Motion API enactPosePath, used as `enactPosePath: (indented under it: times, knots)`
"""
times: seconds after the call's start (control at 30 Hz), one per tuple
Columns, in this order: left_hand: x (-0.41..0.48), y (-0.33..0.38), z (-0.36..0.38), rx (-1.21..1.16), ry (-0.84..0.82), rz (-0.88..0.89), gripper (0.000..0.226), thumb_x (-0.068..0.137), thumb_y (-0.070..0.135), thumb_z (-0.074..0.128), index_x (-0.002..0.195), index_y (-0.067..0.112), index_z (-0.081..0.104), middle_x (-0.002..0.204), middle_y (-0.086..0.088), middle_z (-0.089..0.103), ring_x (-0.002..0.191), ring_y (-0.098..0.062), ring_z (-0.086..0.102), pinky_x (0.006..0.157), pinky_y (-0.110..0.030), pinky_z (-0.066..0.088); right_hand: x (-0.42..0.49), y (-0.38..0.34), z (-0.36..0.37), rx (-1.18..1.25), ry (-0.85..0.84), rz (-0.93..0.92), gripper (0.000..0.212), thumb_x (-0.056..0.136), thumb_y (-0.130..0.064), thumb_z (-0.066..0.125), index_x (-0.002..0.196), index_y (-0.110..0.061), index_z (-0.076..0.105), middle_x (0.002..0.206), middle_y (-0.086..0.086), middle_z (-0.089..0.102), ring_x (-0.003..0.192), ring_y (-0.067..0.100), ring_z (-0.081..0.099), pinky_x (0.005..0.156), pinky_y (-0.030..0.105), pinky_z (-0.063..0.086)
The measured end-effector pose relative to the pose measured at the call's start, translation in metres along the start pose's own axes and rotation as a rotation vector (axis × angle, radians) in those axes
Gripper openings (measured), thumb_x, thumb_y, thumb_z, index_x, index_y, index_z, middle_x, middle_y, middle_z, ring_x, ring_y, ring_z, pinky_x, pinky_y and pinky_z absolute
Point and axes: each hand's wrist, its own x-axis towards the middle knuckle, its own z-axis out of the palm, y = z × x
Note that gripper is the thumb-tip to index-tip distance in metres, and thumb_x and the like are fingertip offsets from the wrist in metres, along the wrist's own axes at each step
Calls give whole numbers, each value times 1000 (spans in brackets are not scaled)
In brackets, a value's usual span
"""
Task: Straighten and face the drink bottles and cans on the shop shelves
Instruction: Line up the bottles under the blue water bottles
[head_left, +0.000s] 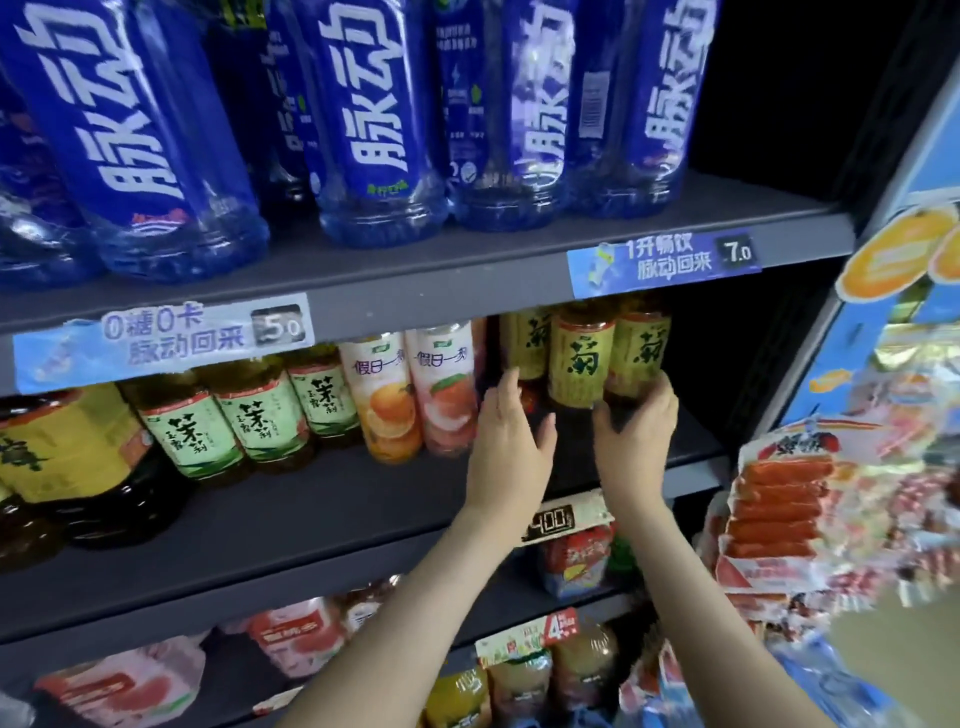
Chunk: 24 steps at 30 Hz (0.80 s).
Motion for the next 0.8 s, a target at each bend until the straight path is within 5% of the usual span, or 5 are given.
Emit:
enactPosePath:
  times: [0.2, 0.3, 0.47, 0.8]
  knots:
    - [47, 19, 49, -58, -43, -231, 73, 85, 31, 67, 140, 2, 29, 137, -14, 43, 126, -26, 43, 99, -27, 33, 60, 28, 0, 66, -124, 41, 70, 84, -7, 66, 143, -3, 29, 137, 19, 45, 126, 32, 44, 100, 35, 40]
    - [57, 21, 70, -130, -75, -231, 61, 81, 28, 70, 128, 4, 40, 123, -14, 52, 116, -28, 51, 92, -29, 42, 73, 34, 2, 93, -189, 69, 64, 84, -12, 67, 138, -7, 34, 130, 17, 52, 118, 32, 51, 81, 24, 38]
    - [59, 21, 87, -79, 29, -271, 59, 76, 31, 75, 115, -1, 44, 113, -16, 46, 104, -30, 51, 83, -34, 46, 80, 39, 0, -7, -214, 50, 49, 82, -22, 69, 122, -6, 45, 113, 15, 59, 102, 33, 59, 70, 24, 38]
    - [57, 15, 78, 39, 195, -386, 76, 71, 36, 79, 124, -3, 41, 118, -18, 46, 110, -36, 48, 89, -43, 40, 81, 42, 5, 29, -259, 63, 57, 77, -25, 75, 123, -9, 45, 109, 12, 63, 101, 30, 61, 79, 37, 52]
